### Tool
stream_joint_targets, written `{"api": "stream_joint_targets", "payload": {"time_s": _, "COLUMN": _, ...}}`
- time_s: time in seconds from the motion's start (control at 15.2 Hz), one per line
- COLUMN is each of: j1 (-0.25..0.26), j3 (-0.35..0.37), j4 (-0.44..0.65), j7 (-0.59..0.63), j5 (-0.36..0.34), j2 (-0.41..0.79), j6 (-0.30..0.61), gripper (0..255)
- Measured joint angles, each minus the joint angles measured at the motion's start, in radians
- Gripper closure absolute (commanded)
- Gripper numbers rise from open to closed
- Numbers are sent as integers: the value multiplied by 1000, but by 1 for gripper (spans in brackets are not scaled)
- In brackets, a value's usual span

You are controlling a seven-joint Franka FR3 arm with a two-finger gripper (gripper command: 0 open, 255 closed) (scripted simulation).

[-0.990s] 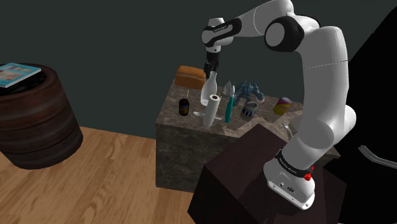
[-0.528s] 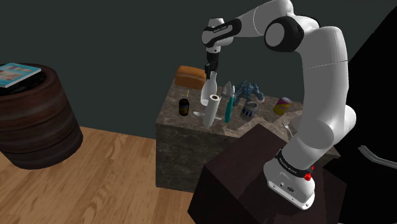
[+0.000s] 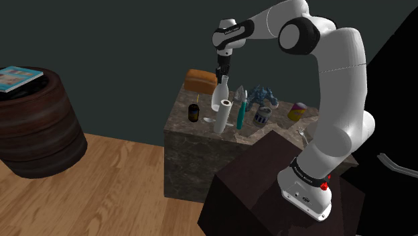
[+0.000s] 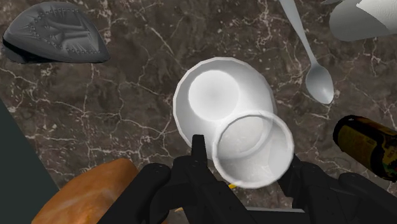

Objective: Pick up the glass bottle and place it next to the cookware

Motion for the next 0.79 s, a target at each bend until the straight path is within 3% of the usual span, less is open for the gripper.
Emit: {"api": "stream_joint_targets", "payload": {"time_s": 0.79, "j1": 1, "j3": -3, "j4": 62, "j7": -5, "j5": -3, "j2": -45, "j6": -107, "gripper": 255}}
